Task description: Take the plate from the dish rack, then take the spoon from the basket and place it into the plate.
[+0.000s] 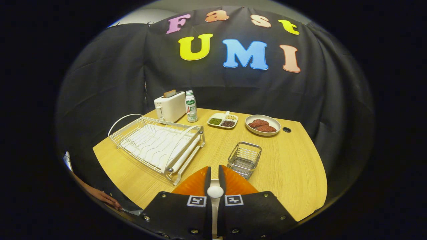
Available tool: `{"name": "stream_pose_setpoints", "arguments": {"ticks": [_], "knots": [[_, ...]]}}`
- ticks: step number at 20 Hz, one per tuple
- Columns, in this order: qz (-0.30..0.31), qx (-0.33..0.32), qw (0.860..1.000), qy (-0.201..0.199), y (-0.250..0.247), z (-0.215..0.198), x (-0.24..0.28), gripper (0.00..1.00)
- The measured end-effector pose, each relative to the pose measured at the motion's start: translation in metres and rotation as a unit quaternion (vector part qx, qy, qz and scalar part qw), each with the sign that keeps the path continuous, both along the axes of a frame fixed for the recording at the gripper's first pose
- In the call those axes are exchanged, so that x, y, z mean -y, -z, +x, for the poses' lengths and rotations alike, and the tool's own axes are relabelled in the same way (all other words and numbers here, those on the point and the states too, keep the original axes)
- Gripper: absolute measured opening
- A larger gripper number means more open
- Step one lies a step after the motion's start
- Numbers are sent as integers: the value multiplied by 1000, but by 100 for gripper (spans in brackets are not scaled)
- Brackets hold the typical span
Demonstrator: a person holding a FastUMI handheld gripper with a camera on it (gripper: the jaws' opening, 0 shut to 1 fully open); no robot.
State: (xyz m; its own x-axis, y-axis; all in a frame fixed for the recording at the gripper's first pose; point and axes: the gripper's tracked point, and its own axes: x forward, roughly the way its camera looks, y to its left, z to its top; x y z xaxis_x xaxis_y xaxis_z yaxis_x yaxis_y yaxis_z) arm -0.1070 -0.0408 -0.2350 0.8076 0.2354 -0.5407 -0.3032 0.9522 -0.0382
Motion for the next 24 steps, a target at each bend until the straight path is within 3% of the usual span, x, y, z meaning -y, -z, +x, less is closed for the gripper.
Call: {"name": "stream_pose_setpoints", "arguments": {"ticks": [8,21,24], "knots": [[-15,-20,999,-21,16,3,-17,9],[-4,-15,1000,0,9,15,-9,18],[-2,5,1000,15,-9,14,4,32]]}}
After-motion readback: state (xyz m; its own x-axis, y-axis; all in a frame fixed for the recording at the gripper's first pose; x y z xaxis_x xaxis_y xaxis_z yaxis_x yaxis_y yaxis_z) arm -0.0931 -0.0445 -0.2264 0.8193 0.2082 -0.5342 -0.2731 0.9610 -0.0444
